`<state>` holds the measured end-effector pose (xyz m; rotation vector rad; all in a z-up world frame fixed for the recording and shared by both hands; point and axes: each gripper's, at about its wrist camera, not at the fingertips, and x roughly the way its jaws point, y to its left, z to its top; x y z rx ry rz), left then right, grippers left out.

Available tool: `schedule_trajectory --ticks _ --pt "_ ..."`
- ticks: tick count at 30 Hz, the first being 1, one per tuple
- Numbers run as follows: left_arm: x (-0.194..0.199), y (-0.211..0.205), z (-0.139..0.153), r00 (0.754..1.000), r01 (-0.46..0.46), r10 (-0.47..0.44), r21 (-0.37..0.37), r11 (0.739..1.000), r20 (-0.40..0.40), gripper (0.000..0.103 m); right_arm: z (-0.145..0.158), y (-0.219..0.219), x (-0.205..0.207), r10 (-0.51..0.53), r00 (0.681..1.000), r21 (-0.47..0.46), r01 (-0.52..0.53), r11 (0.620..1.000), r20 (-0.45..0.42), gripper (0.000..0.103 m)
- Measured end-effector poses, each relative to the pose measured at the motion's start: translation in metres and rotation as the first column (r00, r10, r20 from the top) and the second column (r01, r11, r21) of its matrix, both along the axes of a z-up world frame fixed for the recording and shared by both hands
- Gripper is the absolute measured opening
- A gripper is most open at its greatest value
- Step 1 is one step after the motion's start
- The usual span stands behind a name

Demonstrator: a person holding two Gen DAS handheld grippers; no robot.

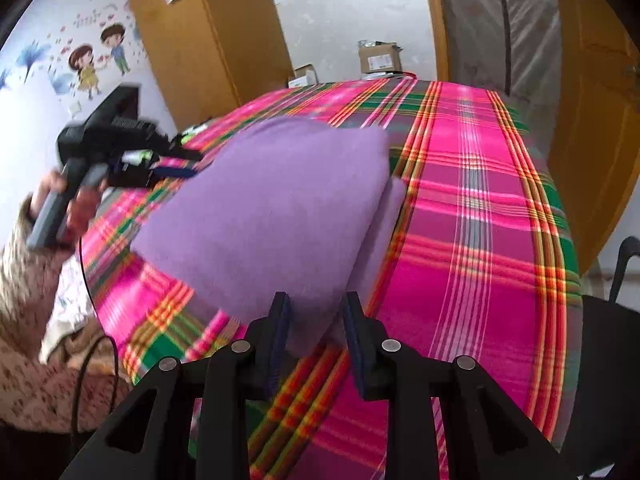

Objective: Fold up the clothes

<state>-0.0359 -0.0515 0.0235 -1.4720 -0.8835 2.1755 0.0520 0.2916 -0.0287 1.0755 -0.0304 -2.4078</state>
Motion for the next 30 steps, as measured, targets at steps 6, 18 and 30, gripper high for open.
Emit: schedule_trajectory --ticks 6,18,30 --pt "0.005 0.002 -0.007 0.998 0.062 -0.063 0.038 0.997 0.013 0.038 -0.003 0.012 -0.026 -0.024 0.998 -0.117 0.031 0.993 0.056 0.057" --pt "0.010 -0.010 -0.029 0.995 0.080 -0.091 0.219 0.973 0.043 0.050 -0.023 0.021 -0.083 -0.020 0.975 -0.285 0.083 0.955 0.219 0.068" --pt "0.006 -0.002 -0.045 0.984 0.142 -0.165 0.245 0.959 0.074 0.058 -0.031 0.011 -0.103 0.022 0.967 -0.331 0.065 0.941 0.253 0.070"
